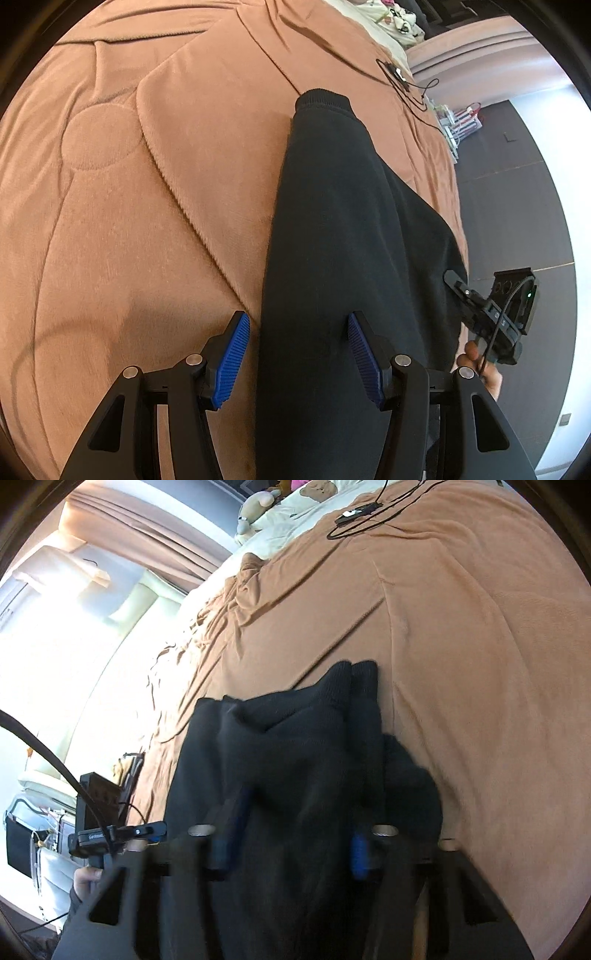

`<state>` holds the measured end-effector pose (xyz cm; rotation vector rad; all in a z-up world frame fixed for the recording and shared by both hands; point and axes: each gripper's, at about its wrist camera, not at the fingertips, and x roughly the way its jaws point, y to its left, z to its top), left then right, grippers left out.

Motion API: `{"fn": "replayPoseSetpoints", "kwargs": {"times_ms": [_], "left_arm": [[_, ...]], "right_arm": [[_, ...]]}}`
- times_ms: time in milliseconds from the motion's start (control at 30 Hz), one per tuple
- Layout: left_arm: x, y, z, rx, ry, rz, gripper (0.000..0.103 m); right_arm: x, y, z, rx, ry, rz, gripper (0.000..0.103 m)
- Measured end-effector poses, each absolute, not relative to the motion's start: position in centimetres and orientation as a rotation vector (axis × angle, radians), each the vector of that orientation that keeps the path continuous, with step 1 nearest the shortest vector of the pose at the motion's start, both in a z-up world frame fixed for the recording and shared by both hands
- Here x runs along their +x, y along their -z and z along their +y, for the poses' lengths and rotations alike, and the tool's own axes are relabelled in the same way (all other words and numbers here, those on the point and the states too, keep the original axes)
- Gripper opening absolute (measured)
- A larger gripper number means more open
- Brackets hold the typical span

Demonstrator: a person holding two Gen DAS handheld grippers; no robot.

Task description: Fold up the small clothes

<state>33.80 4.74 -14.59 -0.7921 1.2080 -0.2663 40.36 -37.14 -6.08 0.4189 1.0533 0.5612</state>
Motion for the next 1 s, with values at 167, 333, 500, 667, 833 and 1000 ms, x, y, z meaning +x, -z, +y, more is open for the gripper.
{"fn": "replayPoseSetpoints", "kwargs": {"times_ms": [167,333,500,667,833,1000], "left_arm": [[34.1,14.5,4.2,-0.764,0.260,1.215,0.057],[34.3,14.7,4.0,-0.767,0.272,1.219,0.057],[34.7,14.9,3.6,-0.759,0.263,1.224,0.057],[34.2,15.1,3.6,-0.780,0.270,1.224,0.057],[33.5,15.0,3.3,-0.779,0.278,1.221,0.057],[32.8,14.9,2.7,-0.783,0.279,1.221,0.057]], "right_arm": [[40.5,6.0,-37.1,0.371,-0.461,1.086,0.007],[39.4,3.2,-37.5,0.318,-0.432,1.009,0.006],[38.5,4.8,-36.8,0.265,-0.399,1.088,0.009],[37.7,4.6,-37.6,0.294,-0.387,1.099,0.013],[35.5,3.8,-38.2,0.259,-0.383,1.116,0.013],[35.1,2.6,-38.4,0.231,-0.371,1.095,0.010]]}}
